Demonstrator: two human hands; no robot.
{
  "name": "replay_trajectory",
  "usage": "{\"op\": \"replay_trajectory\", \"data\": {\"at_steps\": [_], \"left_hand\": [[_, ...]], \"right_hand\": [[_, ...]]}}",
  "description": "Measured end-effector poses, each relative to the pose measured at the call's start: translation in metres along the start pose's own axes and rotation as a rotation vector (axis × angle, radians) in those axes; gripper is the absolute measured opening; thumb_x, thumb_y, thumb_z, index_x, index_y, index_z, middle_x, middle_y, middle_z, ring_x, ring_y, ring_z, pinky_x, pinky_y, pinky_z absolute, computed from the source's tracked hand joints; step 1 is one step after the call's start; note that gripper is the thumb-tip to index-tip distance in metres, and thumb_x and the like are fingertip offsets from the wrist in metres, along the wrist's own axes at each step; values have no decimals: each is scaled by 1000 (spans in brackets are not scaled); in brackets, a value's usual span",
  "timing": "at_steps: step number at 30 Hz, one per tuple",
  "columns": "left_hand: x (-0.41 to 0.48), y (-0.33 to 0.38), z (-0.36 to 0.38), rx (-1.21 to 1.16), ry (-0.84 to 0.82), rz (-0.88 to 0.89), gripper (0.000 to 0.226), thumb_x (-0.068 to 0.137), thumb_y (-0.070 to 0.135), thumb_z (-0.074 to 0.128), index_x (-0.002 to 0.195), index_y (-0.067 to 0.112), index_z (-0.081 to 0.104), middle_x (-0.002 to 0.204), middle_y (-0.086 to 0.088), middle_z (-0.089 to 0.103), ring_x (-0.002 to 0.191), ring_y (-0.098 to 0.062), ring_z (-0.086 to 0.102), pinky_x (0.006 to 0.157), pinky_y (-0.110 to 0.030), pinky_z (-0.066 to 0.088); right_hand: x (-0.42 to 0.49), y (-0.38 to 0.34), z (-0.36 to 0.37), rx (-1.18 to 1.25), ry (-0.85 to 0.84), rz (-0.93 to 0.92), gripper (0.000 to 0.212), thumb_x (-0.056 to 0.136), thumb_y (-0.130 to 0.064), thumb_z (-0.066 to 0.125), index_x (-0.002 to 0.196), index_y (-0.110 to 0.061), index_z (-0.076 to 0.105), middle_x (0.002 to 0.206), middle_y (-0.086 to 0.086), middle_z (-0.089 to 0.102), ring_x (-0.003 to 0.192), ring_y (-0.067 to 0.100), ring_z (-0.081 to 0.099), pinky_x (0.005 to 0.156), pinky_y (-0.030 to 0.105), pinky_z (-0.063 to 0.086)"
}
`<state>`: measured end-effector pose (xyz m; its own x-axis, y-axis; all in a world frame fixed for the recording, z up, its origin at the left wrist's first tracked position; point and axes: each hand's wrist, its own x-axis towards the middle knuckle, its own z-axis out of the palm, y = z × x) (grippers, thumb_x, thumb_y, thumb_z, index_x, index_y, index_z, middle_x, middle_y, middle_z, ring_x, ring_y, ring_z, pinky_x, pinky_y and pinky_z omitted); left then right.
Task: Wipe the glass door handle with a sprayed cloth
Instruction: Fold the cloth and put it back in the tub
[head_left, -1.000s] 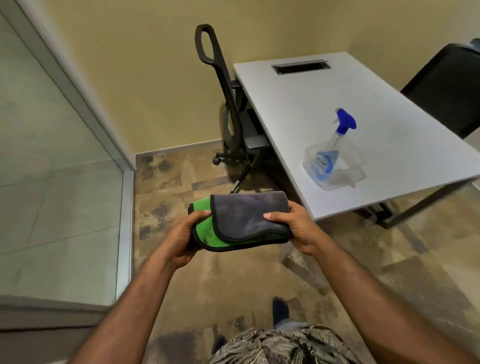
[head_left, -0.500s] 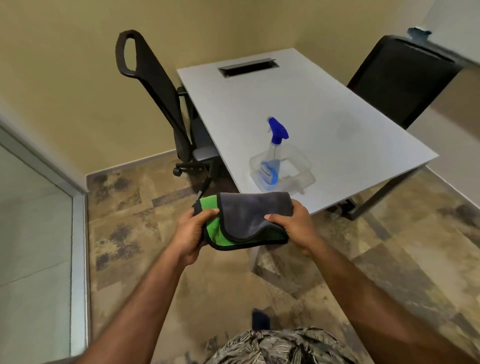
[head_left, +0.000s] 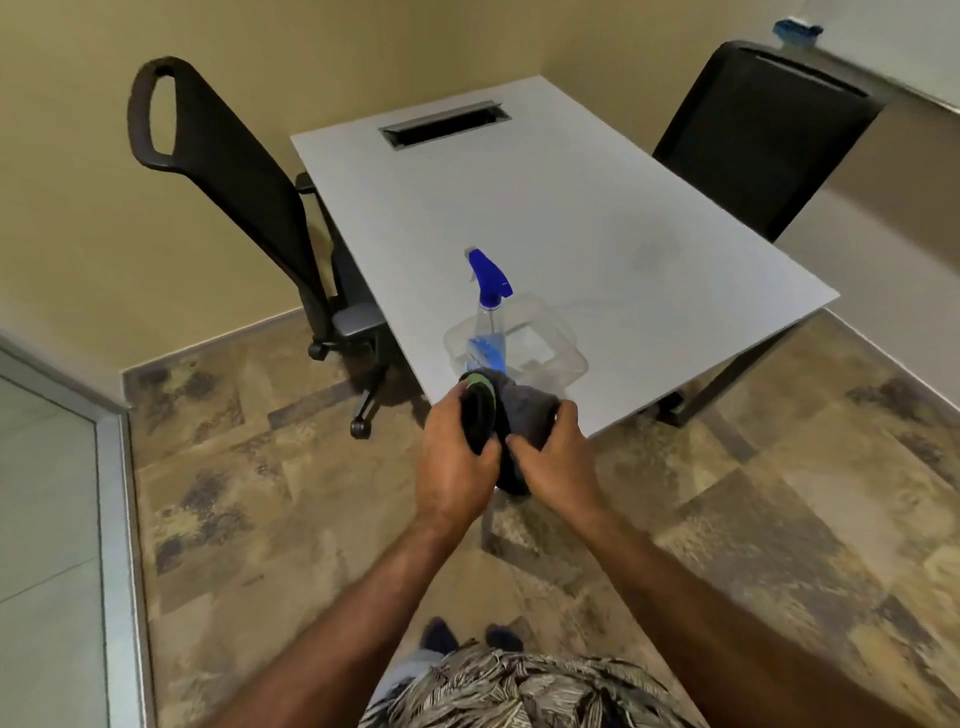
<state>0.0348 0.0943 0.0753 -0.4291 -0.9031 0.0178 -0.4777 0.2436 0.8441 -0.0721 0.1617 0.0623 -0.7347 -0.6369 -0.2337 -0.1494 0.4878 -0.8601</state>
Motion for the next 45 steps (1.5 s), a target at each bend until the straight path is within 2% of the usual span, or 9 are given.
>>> {"op": "replay_trajectory", "data": {"at_steps": [5, 9, 15, 19, 23, 28, 33, 38, 45], "left_hand": [[13, 8, 16, 158, -143, 161, 79, 87, 12, 71, 157, 17, 35, 157, -5, 38, 138, -24, 40, 112, -43, 42], [32, 8, 20, 146, -314, 326, 86, 86, 22, 70, 160, 20, 27, 163, -5, 27, 145, -21, 32, 117, -30, 34], [67, 10, 26, 53, -512, 531, 86, 85, 34, 54, 162, 17, 18, 165, -1, 22, 141, 11, 11, 112, -2, 11], [87, 14, 37, 83, -582, 580, 82, 88, 31, 55, 161, 16, 20, 164, -3, 26, 146, -10, 25, 112, -4, 10], [107, 12, 48, 113, -558, 540, 70, 96, 39, 50, 159, 18, 29, 165, 0, 25, 139, 1, 20, 108, -3, 5], [109, -18, 52, 64, -289, 354, 38, 97, 36, 57, 130, 18, 63, 130, 4, 62, 117, -5, 54, 96, -15, 41], [120, -59, 65, -13, 30, -209, 39, 94, 18, 70, 130, 15, 56, 122, -1, 60, 103, -17, 61, 80, -25, 53], [144, -75, 80, -56, -41, -520, 67, 100, 28, 66, 156, 16, 31, 159, -11, 36, 140, -30, 42, 112, -49, 42], [163, -65, 95, -230, -185, -669, 71, 105, 20, 56, 161, 31, 13, 128, -15, 62, 99, -32, 70, 76, -38, 62]], "right_hand": [[17, -4, 5, 620, -61, 231, 45, 80, -41, 65, 115, -21, 47, 114, 10, 65, 99, 22, 68, 71, 34, 57], [39, -11, -1, 772, 53, 266, 78, 63, -49, 84, 125, -14, 53, 115, 7, 70, 104, 21, 71, 76, 32, 59], [79, -8, -15, 793, 172, 335, 70, 70, -36, 86, 129, -17, 53, 121, 9, 67, 111, 27, 66, 93, 47, 57], [102, -7, -23, 814, 170, 345, 50, 70, -28, 87, 114, -21, 64, 108, 7, 74, 104, 28, 70, 85, 44, 61], [136, -3, -34, 813, 124, 363, 44, 81, -21, 78, 122, -17, 62, 116, 13, 70, 106, 31, 68, 87, 44, 59], [181, -3, -40, 870, 123, 435, 50, 87, -19, 72, 133, -9, 55, 124, 16, 66, 111, 34, 65, 82, 42, 58], [220, 4, -30, 903, 115, 498, 55, 87, -18, 73, 135, -3, 51, 125, 21, 64, 111, 38, 65, 73, 40, 59], [244, 13, -11, 718, 86, 472, 52, 85, -26, 76, 126, -1, 57, 116, 21, 68, 93, 33, 68, 65, 34, 52], [262, 18, 7, 628, 19, 494, 24, 90, -24, 71, 104, -5, 66, 94, 14, 71, 76, 28, 68, 72, 42, 56]]}}
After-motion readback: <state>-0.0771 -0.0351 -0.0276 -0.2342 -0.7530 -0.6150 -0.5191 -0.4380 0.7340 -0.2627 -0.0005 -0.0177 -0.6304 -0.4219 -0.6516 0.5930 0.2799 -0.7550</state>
